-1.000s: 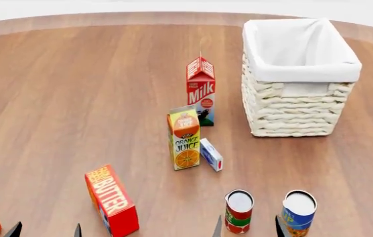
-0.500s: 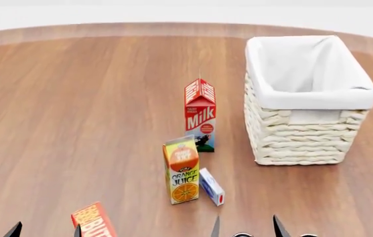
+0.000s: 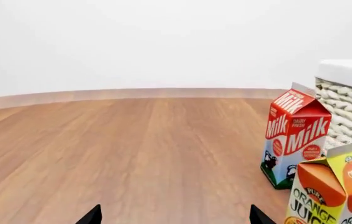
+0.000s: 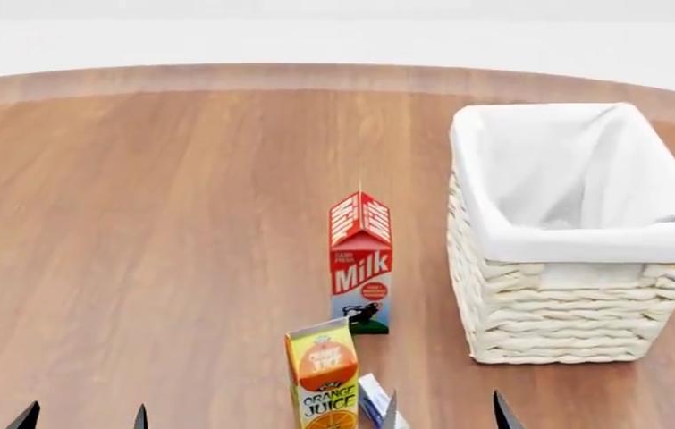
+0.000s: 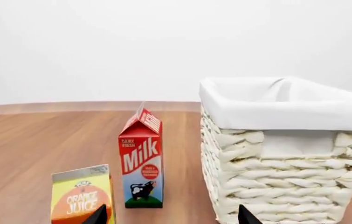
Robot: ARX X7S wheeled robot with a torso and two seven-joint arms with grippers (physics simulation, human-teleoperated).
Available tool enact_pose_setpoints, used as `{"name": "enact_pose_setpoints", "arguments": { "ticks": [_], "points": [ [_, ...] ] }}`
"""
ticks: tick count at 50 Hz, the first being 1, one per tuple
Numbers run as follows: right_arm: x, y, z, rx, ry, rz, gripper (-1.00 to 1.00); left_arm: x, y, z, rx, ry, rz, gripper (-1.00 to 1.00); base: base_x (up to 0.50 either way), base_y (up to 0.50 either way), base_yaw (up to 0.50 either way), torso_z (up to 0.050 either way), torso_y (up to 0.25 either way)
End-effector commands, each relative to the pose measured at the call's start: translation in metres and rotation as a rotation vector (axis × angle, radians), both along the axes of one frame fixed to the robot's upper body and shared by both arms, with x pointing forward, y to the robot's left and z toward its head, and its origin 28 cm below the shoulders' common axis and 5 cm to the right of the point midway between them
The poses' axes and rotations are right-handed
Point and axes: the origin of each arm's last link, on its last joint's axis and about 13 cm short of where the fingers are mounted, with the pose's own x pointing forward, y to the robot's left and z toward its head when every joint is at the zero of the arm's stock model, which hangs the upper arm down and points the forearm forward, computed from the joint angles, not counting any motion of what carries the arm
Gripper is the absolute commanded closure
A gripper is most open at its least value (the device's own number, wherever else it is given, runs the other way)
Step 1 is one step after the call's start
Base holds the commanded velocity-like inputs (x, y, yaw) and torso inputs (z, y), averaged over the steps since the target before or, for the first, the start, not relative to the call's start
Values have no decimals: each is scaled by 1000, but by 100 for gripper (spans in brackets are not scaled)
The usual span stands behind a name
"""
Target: Pick up the orange juice, and put it in the basket.
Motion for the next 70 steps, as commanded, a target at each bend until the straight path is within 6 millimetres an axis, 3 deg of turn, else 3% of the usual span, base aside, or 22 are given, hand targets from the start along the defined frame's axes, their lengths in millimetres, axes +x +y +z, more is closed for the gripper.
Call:
{"name": "enact_pose_setpoints", "arguments": {
  "ticks": [1, 38, 70],
  "points": [
    [1, 1, -1, 0, 0, 2, -100, 0, 0, 0, 0, 0, 0, -100, 312, 0, 0, 0, 0],
    [-3, 0, 1, 5, -13, 1, -100, 0, 0, 0, 0, 0, 0, -100, 257, 0, 0, 0, 0],
    [-43, 10, -5, -24, -8, 116, -100, 0, 0, 0, 0, 0, 0, -100, 0, 0, 0, 0, 0]
  ]
}}
